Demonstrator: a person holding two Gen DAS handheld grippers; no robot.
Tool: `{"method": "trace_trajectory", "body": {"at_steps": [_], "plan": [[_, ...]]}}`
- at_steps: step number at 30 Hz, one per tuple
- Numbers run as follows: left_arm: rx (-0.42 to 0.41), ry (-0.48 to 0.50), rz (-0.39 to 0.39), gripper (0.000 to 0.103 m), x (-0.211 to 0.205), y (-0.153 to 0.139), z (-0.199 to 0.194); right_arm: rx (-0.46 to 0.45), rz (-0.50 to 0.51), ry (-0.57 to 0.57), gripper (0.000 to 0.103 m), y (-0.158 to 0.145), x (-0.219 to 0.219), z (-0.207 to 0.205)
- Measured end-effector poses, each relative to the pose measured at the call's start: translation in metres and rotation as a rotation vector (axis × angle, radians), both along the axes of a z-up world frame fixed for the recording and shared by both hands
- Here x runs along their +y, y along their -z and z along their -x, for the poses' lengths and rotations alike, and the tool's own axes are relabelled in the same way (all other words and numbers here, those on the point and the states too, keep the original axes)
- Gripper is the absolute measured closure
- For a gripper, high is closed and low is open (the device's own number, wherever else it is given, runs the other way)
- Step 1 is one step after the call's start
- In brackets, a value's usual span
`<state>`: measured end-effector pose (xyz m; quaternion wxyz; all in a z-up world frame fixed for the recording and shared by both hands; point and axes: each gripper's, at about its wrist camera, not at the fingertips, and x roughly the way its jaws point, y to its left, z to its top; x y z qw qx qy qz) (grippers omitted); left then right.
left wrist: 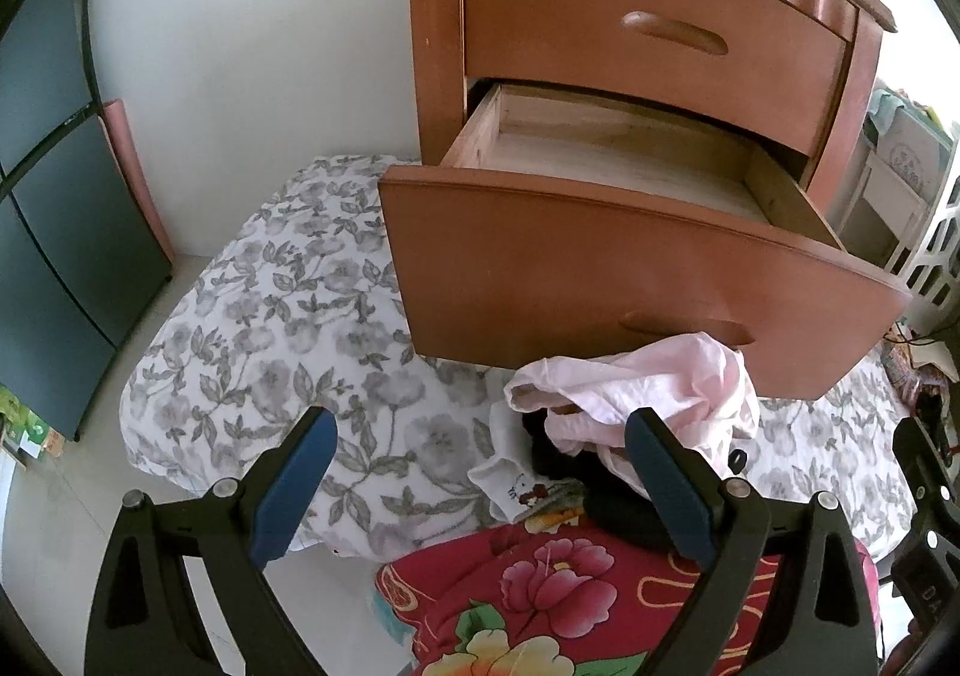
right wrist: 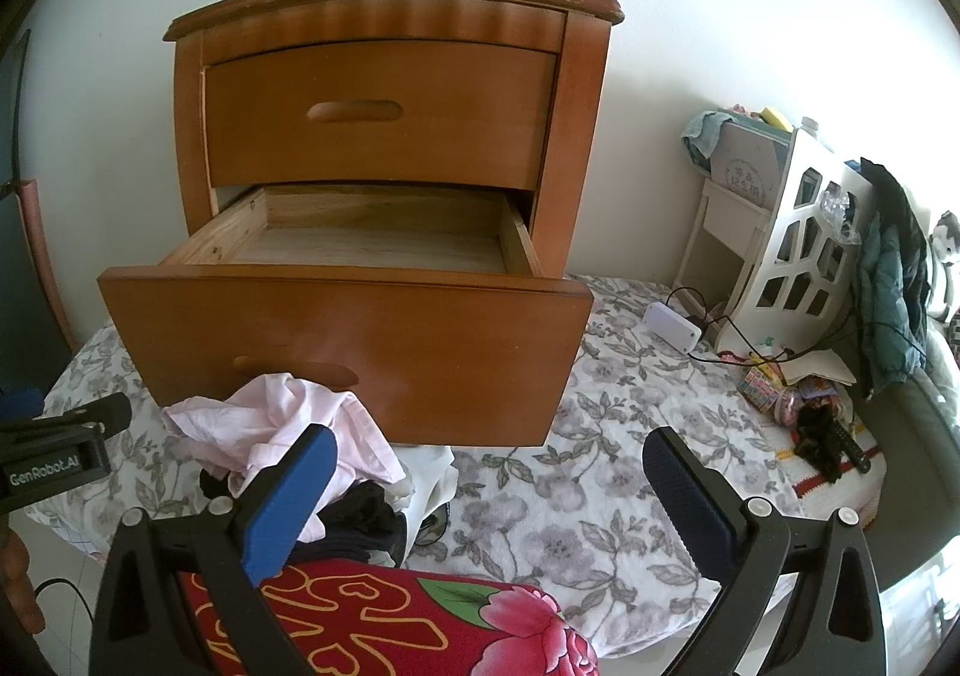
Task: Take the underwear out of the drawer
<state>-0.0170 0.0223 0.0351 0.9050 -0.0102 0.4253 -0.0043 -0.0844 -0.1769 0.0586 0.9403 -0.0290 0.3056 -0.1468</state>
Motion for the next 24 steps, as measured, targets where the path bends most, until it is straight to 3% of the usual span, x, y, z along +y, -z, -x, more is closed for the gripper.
{"method": "trace_trajectory", "body": {"at_steps": [24], "plan": [[0.019,-0.002,-0.001,0.006,0.0012,0.0039,-0.0017,0.0,-0.002,0.0,0.0,-0.0002,-0.0006,0.0003]]}}
